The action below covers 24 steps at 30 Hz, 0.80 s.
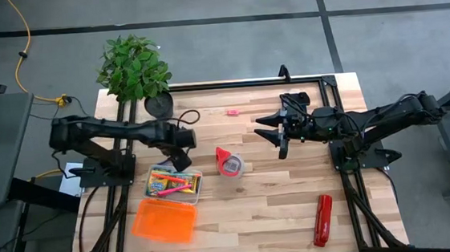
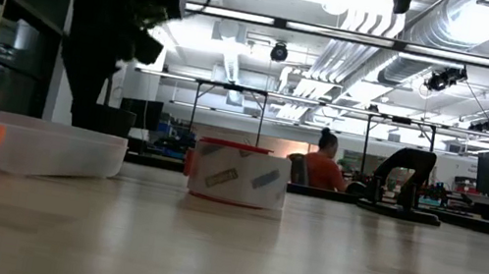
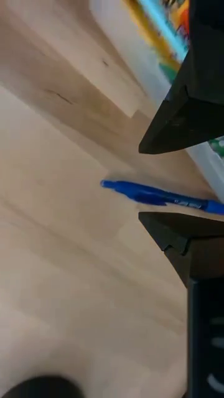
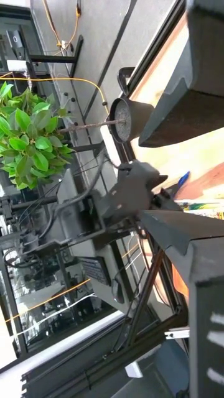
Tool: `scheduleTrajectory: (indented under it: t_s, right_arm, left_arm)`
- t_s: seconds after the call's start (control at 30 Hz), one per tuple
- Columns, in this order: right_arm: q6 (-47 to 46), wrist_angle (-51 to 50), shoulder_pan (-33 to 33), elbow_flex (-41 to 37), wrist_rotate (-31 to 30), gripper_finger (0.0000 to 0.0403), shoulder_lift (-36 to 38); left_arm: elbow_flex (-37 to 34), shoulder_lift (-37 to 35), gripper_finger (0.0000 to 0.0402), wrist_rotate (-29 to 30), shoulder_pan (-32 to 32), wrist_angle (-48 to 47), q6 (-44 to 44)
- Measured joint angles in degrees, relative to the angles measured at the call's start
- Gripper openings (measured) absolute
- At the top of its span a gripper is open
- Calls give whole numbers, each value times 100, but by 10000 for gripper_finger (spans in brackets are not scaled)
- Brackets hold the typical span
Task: Pack school essentials
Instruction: Put the blue pen into the orange supply box
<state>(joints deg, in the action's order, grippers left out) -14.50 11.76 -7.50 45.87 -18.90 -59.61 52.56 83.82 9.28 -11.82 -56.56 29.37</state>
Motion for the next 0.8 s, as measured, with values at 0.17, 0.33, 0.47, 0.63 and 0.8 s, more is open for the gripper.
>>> scheduleTrajectory:
  t_s: [0.17, 0.33, 0.47, 0.63, 0.8]
  right_arm:
    - [0, -4, -1, 0, 0, 167, 0]
    - [0, -11, 1, 0, 0, 167, 0]
    - [0, -13, -1, 0, -2, 167, 0]
    - [0, -12, 0, 0, 0, 167, 0]
    - [0, -10, 0, 0, 0, 167, 0]
  left_arm:
    - [0, 429, 152, -159, -239, 12, 57]
    - [-7, 552, 151, -452, -444, 52, 50]
    - [-116, 547, 151, -471, -527, 166, -43]
    - [-412, 547, 151, -643, -555, 532, -77]
    - [-588, 547, 151, -708, -553, 807, -105]
